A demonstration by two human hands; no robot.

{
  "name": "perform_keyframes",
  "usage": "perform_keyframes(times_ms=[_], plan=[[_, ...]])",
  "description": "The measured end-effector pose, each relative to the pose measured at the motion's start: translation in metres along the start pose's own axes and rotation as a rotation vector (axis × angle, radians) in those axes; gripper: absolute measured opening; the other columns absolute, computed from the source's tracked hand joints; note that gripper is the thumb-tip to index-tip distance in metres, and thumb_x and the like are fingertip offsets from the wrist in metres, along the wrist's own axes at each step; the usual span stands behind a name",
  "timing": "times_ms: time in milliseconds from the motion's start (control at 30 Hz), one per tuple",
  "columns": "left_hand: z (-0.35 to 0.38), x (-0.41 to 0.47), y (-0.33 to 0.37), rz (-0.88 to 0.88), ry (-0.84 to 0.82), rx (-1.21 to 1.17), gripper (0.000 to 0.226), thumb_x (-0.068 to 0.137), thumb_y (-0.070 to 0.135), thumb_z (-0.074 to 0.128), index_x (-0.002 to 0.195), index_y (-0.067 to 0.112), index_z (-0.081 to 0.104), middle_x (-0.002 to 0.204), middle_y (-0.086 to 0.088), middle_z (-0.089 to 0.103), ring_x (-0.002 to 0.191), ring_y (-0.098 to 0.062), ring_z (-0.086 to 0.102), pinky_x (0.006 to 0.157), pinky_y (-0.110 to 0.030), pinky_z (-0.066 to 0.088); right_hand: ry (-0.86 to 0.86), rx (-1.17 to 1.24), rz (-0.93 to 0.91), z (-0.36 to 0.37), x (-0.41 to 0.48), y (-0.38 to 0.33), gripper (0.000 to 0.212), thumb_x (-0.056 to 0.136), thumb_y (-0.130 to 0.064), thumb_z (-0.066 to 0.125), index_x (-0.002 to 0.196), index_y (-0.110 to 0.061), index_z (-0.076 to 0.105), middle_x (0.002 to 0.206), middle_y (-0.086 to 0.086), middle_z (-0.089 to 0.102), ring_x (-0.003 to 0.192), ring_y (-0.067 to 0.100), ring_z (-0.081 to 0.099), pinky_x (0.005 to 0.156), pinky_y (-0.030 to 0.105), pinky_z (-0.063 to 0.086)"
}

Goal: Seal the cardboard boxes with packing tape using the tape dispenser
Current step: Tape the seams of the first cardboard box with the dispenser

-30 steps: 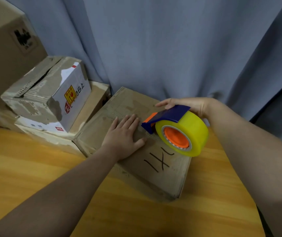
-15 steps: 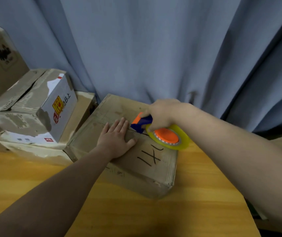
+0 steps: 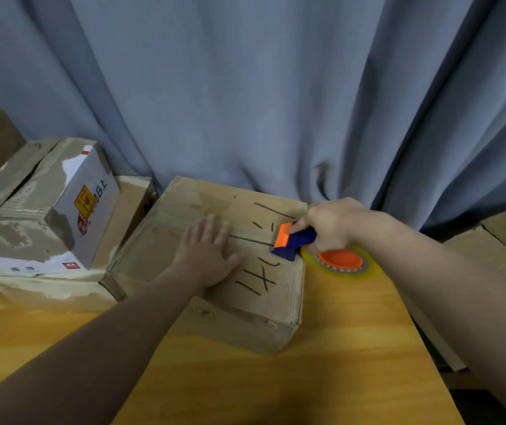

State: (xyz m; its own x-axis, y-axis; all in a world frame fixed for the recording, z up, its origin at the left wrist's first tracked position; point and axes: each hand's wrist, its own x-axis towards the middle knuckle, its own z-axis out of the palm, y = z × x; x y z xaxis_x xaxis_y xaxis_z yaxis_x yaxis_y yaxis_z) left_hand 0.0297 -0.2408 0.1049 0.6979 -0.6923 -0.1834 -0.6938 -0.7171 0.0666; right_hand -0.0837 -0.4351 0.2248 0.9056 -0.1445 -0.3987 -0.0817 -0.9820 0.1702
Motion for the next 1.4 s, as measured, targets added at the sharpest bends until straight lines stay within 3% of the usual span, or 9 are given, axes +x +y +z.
perform_keyframes(times_ms=[167, 300, 400, 567, 700, 900, 1133, 1267, 1400], plan=[[0.001, 0.000, 0.016, 0.215, 0.011, -0.061, 0.069, 0.097, 0.058, 0.019, 0.153, 0.021, 0.003, 0.160, 0.002, -0.005, 0.146, -0.011, -0.005, 0.119, -0.037, -0.001, -0.021, 0.071, 0.041, 0.000, 0.007, 0.002, 0.055, 0.079, -0.044, 0.065, 0.130, -0.054, 0.048, 0.113, -0.012, 0.055, 0.098, 0.013, 0.050, 0.069, 0.028, 0.035], [-0.012, 0.006, -0.072, -0.091, 0.028, -0.045, 0.084, 0.089, 0.069, 0.013, 0.153, 0.017, 0.000, 0.160, -0.002, -0.003, 0.147, -0.016, -0.001, 0.118, -0.035, 0.000, -0.013, 0.129, 0.076, 0.003, 0.009, 0.004, 0.055, 0.077, -0.046, 0.067, 0.128, -0.055, 0.050, 0.110, -0.012, 0.058, 0.092, 0.011, 0.048, 0.067, 0.029, 0.037], [-0.011, 0.011, -0.070, -0.210, -0.001, -0.016, 0.099, 0.082, 0.076, 0.011, 0.152, 0.007, -0.004, 0.160, -0.011, -0.007, 0.147, -0.021, -0.005, 0.119, -0.037, -0.001, 0.000, 0.134, 0.080, 0.007, 0.009, 0.006, 0.055, 0.077, -0.049, 0.066, 0.129, -0.056, 0.049, 0.110, -0.012, 0.057, 0.100, 0.014, 0.053, 0.068, 0.028, 0.038], [0.002, 0.003, 0.025, 0.125, 0.011, -0.051, 0.100, 0.083, 0.078, 0.020, 0.152, 0.010, -0.006, 0.160, -0.006, -0.009, 0.147, -0.018, -0.009, 0.119, -0.036, -0.004, -0.010, 0.153, 0.075, 0.007, 0.004, 0.010, 0.050, 0.079, -0.060, 0.061, 0.128, -0.054, 0.051, 0.103, -0.015, 0.053, 0.099, 0.012, 0.052, 0.071, 0.029, 0.040], [0.007, 0.003, 0.034, 0.154, 0.072, -0.060, 0.097, 0.082, 0.079, 0.026, 0.153, 0.019, 0.000, 0.160, -0.002, -0.006, 0.147, -0.016, -0.006, 0.118, -0.035, -0.004, -0.047, 0.298, 0.099, 0.009, 0.010, 0.022, 0.043, 0.093, -0.060, 0.041, 0.133, -0.045, 0.047, 0.128, -0.008, 0.056, 0.113, 0.017, 0.051, 0.086, 0.033, 0.040], [0.010, 0.000, 0.041, 0.120, 0.098, -0.081, 0.084, 0.085, 0.074, 0.026, 0.152, 0.030, 0.002, 0.160, -0.001, -0.007, 0.147, -0.017, -0.009, 0.119, -0.039, -0.003, -0.300, 0.774, 0.225, 0.014, 0.029, 0.053, 0.102, 0.077, -0.055, 0.070, 0.152, -0.036, 0.005, 0.143, 0.003, 0.042, 0.107, 0.024, 0.059, 0.093, 0.040, 0.052], [0.017, -0.005, 0.045, 0.071, 0.165, -0.086, 0.087, 0.078, 0.076, 0.005, 0.152, 0.030, 0.001, 0.160, 0.004, -0.006, 0.146, -0.012, -0.008, 0.117, -0.036, -0.007, -0.440, 0.822, 0.260, 0.017, 0.062, 0.063, 0.129, 0.054, -0.070, 0.072, 0.152, -0.030, -0.001, 0.135, 0.004, 0.043, 0.105, 0.025, 0.059, 0.093, 0.040, 0.052], [0.019, -0.004, 0.046, 0.063, 0.179, -0.101, 0.090, 0.075, 0.076, 0.002, 0.152, 0.031, 0.004, 0.160, 0.005, -0.004, 0.146, -0.011, -0.007, 0.118, -0.035, -0.005, -0.457, 0.823, 0.209, 0.019, 0.068, 0.067, 0.101, 0.056, -0.072, 0.070, 0.139, -0.033, 0.029, 0.125, 0.000, 0.057, 0.093, 0.021, 0.065, 0.074, 0.031, 0.053], [0.022, -0.005, 0.046, 0.027, 0.212, -0.124, 0.089, 0.075, 0.076, 0.006, 0.152, 0.031, 0.000, 0.160, 0.005, -0.006, 0.146, -0.012, -0.009, 0.119, -0.037, -0.004, -0.446, 0.842, 0.158, 0.021, 0.063, 0.066, 0.095, 0.049, -0.075, 0.071, 0.127, -0.031, 0.037, 0.112, 0.001, 0.062, 0.095, 0.023, 0.067, 0.076, 0.035, 0.057]])
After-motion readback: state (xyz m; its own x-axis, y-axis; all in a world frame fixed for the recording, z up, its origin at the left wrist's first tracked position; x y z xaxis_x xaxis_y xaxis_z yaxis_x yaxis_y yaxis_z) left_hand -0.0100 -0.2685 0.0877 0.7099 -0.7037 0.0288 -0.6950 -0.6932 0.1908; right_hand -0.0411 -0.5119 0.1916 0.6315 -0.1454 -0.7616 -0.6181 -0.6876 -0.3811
